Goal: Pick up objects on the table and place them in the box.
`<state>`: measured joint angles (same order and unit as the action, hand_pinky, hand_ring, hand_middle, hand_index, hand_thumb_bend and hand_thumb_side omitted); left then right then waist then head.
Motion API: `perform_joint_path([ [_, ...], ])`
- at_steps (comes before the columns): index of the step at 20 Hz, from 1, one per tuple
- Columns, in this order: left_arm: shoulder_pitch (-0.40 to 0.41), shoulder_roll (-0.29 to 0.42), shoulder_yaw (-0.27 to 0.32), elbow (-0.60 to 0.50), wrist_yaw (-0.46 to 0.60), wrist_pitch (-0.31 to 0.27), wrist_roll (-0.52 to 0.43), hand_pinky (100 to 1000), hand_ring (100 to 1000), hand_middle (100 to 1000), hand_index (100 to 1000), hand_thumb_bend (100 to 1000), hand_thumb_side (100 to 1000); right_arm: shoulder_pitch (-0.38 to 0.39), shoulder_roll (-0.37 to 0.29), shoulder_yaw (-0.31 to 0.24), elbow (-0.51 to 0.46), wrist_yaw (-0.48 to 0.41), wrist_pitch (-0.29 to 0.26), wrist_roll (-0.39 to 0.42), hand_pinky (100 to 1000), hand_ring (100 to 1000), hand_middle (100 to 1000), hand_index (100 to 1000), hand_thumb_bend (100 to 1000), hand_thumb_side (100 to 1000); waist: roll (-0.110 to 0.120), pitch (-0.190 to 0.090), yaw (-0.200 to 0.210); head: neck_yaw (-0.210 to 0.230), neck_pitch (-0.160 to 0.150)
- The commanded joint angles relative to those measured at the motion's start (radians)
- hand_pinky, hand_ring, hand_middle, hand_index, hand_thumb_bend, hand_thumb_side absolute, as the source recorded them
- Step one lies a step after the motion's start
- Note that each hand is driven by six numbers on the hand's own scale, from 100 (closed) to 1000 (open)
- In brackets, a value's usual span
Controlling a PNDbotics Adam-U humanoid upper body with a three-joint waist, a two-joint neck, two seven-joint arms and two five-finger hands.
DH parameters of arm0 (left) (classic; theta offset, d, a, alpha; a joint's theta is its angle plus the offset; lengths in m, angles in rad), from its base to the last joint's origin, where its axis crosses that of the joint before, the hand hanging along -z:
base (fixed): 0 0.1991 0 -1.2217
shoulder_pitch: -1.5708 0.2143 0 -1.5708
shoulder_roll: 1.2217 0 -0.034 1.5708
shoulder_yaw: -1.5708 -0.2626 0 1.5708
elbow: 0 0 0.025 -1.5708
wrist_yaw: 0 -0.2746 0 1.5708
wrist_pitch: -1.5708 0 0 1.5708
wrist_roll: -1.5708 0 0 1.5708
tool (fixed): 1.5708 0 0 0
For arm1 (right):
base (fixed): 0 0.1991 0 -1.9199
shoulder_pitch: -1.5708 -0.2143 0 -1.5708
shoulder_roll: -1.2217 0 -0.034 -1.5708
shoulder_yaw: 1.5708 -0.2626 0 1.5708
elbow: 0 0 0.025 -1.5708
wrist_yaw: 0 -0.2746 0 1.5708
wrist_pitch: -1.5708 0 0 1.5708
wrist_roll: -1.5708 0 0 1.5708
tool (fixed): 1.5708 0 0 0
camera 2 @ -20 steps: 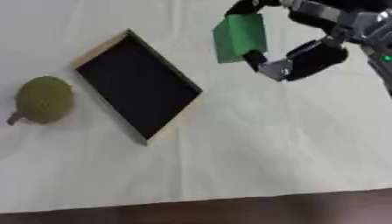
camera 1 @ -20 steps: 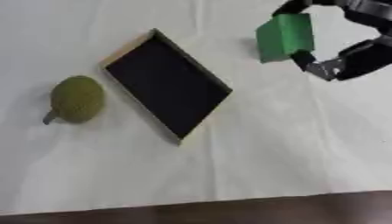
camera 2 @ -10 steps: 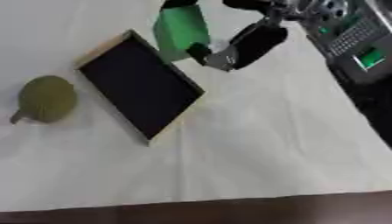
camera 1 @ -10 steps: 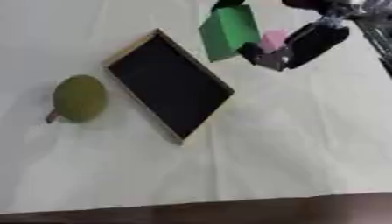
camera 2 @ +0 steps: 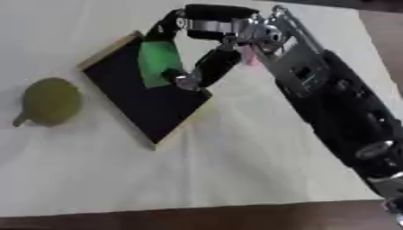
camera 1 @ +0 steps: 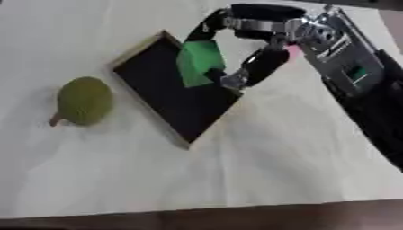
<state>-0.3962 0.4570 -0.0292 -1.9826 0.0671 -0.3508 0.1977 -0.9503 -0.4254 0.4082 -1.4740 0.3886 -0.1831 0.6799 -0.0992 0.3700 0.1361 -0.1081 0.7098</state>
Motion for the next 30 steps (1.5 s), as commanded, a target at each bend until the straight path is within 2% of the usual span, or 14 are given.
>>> perform_joint_path([
  [1,-0.013,0.009,-0.002,-0.017,0.005,0.0,-0.007,689,794,789,810,100,630,-0.021,0.02,0.004,0.05,0.074,-0.028,-0.018,929,756,384,605,100,264,0.005,-0.019,0.001,-0.004,-0.01],
  [6,-0.009,0.006,-0.002,-0.017,0.007,0.004,-0.009,688,795,790,811,100,633,-0.017,0.044,0.011,0.091,0.124,-0.071,-0.044,932,771,415,639,100,288,0.005,-0.018,0.002,-0.003,-0.008],
  [7,-0.009,0.005,-0.003,-0.017,0.007,0.004,-0.009,688,795,790,811,100,635,-0.016,0.047,0.013,0.092,0.124,-0.079,-0.044,936,792,469,696,100,343,0.005,-0.018,0.002,-0.003,-0.008],
  [8,-0.009,0.005,-0.003,-0.017,0.007,0.005,-0.01,688,795,790,811,100,635,-0.016,0.05,0.015,0.091,0.123,-0.09,-0.04,938,801,505,732,100,362,0.006,-0.018,0.001,-0.003,-0.008],
  [9,-0.008,0.004,-0.004,-0.017,0.007,0.006,-0.011,688,795,790,811,100,636,-0.015,0.052,0.017,0.089,0.121,-0.103,-0.032,942,820,570,808,100,385,0.006,-0.018,0.001,-0.003,-0.007],
  [10,-0.008,0.004,-0.004,-0.017,0.008,0.006,-0.011,688,795,790,811,100,637,-0.015,0.053,0.018,0.085,0.121,-0.118,-0.021,945,829,588,827,100,376,0.006,-0.018,0.001,-0.003,-0.007],
  [11,-0.007,0.003,-0.004,-0.017,0.008,0.007,-0.012,687,796,791,811,100,637,-0.015,0.054,0.018,0.081,0.122,-0.131,-0.009,951,846,601,848,100,322,0.006,-0.018,0.0,-0.003,-0.007],
  [14,-0.007,0.001,-0.005,-0.017,0.009,0.01,-0.014,687,796,791,812,100,640,-0.016,0.059,0.015,0.077,0.124,-0.147,0.023,981,903,670,894,100,275,0.006,-0.018,-0.001,-0.003,-0.007],
  [18,-0.007,0.0,-0.006,-0.017,0.011,0.011,-0.016,687,796,792,813,100,640,-0.018,0.063,0.011,0.061,0.129,-0.144,0.031,1000,965,728,906,100,105,0.006,-0.018,-0.001,-0.004,-0.007],
  [21,-0.006,-0.001,-0.006,-0.017,0.012,0.013,-0.017,687,797,792,813,100,641,-0.018,0.064,0.008,0.045,0.124,-0.13,0.023,1000,997,794,918,100,174,0.005,-0.019,-0.002,-0.003,-0.008],
  [25,-0.005,-0.002,-0.007,-0.017,0.013,0.015,-0.018,687,797,792,813,100,642,-0.015,0.068,0.002,0.039,0.116,-0.105,0.022,1000,1000,835,947,100,170,0.005,-0.02,-0.002,-0.002,-0.01],
  [30,-0.004,-0.004,-0.008,-0.017,0.013,0.018,-0.02,686,798,792,813,100,643,-0.01,0.073,0.004,0.028,0.099,-0.107,0.039,1000,1000,853,962,100,153,0.005,-0.019,-0.003,0.001,-0.01],
])
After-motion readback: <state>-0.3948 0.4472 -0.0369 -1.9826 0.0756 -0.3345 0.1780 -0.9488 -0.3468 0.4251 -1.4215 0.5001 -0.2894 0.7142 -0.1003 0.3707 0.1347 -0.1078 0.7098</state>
